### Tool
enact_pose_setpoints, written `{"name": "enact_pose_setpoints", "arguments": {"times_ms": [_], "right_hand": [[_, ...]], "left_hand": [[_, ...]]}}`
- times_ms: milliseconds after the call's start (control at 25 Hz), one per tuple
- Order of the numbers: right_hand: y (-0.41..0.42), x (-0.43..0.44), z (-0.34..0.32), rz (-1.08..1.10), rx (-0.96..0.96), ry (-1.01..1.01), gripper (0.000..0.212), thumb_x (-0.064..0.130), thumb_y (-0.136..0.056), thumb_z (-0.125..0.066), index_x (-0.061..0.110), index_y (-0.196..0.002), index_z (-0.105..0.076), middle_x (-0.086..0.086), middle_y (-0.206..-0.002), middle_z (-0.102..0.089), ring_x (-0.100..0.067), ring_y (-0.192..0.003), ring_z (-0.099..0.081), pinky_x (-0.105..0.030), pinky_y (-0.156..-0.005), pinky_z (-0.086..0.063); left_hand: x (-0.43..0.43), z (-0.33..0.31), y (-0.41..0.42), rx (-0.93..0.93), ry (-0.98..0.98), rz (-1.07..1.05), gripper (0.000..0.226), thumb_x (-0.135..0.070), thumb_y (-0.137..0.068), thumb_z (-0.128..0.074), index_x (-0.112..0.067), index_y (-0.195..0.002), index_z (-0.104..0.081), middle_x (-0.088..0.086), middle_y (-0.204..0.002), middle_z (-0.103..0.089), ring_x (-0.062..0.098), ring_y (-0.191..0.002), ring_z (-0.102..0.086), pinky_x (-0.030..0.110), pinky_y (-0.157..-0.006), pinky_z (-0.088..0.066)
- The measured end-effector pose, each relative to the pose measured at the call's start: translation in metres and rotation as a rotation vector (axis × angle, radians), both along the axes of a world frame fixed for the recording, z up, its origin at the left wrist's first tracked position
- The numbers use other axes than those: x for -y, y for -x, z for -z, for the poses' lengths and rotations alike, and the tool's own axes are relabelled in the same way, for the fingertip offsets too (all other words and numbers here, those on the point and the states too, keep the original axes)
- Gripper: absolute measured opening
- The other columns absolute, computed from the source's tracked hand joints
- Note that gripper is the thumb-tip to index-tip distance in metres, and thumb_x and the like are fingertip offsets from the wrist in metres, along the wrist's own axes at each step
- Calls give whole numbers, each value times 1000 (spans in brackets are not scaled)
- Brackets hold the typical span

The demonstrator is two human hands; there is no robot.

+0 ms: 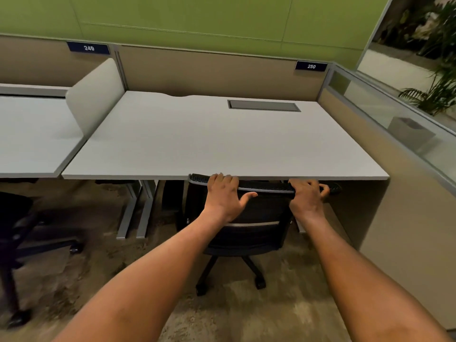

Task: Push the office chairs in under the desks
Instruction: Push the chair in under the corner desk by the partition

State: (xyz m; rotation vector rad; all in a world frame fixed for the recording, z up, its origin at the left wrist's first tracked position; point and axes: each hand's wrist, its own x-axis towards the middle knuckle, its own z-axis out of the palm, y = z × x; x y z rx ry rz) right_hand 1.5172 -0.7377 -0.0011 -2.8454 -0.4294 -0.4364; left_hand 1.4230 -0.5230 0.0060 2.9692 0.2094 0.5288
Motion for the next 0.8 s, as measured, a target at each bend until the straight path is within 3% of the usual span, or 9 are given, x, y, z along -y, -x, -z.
{"name": "enact_pose_setpoints", "arguments": {"times_ms": [120,200,280,440,800], "right_hand": [[-20,-8,-3,-23,-28,27,57,-10,-68,-45,20,-114,-62,-3,-109,-67,-27,-111,-38,-48,-94,-21],[-31,-10,-3,-38,-29,22,53,-11,-67,-42,21,-104,-61,-2,-104,-67,-26,-108,-36,-45,-90,-20],[-39,-11,-3,-49,-25,13,50,-12,-66,-39,22,-97,-60,0,-100,-67,-24,-106,-36,-44,-88,-19],[-54,-16,-4,-52,-31,-12,55,-12,-73,-34,20,-108,-61,-2,-109,-66,-25,-109,-35,-47,-94,-21],[-83,-23,-13,-125,-64,-34,51,-12,-77,-34,21,-104,-63,2,-108,-64,-24,-110,-35,-43,-91,-20]], "left_hand": [[-9,-7,-20,-137,56,8,67,-72,-86,-27,-16,-110,-54,7,-111,-59,28,-109,-50,45,-100,-30],[-15,-6,-30,-175,84,35,62,-68,-89,-28,-16,-115,-52,6,-115,-56,28,-113,-47,45,-100,-28],[-17,-3,-37,-157,100,54,57,-64,-92,-30,-16,-114,-51,5,-114,-56,28,-111,-46,43,-97,-27],[-20,2,-48,-76,101,50,54,-63,-91,-30,-17,-108,-53,3,-107,-56,25,-106,-46,40,-90,-26],[-28,0,-74,-53,100,10,53,-62,-92,-35,-17,-111,-53,3,-112,-55,24,-108,-44,40,-90,-28]]}}
